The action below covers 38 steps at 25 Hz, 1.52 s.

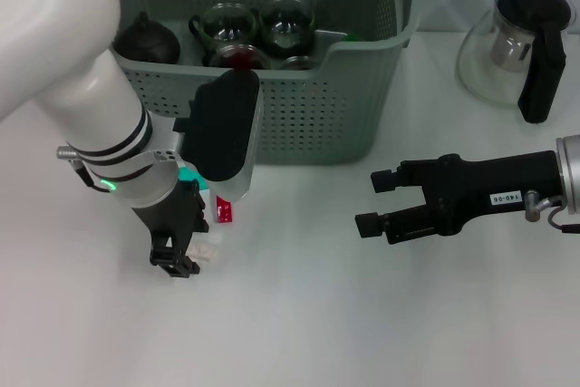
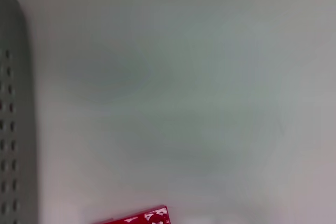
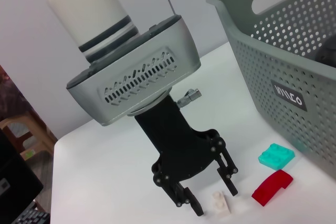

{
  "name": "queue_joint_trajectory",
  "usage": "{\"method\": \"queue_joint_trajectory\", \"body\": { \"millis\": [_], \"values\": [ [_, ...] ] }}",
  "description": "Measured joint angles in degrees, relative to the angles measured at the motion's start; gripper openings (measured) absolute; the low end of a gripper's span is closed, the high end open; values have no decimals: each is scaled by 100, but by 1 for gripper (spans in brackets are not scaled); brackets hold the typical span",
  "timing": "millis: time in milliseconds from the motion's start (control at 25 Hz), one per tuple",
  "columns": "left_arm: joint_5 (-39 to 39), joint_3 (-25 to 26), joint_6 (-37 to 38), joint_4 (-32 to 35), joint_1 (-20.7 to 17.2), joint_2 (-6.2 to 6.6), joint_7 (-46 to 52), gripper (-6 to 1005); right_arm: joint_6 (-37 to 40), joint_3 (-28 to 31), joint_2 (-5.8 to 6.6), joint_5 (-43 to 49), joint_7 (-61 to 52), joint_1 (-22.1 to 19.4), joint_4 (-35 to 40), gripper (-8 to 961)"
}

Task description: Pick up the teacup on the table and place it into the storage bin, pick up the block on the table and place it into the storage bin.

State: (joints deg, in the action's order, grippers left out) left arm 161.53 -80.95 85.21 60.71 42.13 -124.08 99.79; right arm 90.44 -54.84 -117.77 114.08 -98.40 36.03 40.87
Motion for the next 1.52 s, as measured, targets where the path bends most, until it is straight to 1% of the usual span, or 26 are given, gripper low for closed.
{"method": "queue_joint_trajectory", "body": {
  "millis": [640,880,1080,1240,1360,1440,1520],
  "values": [
    [2,0,-165,-215,69,-11,34,531,-1,0,0,0,55,-42,-8,946],
    [12,24,-159,-307,129,-11,57,323,1,0,0,0,69,-54,-9,947],
    [-59,120,-4,-167,142,-11,70,214,9,4,0,0,69,-53,-9,947],
    [-47,259,240,42,146,-10,143,191,9,8,0,0,76,-52,-9,947],
    [-94,652,704,360,148,-5,188,195,9,9,0,0,83,-52,-9,947],
    [-237,1145,1192,726,149,-4,192,204,12,11,8,0,89,-52,-9,947],
    [-541,1843,1761,1098,191,5,200,214,25,24,18,1,95,-52,-9,947]
  ]
}}
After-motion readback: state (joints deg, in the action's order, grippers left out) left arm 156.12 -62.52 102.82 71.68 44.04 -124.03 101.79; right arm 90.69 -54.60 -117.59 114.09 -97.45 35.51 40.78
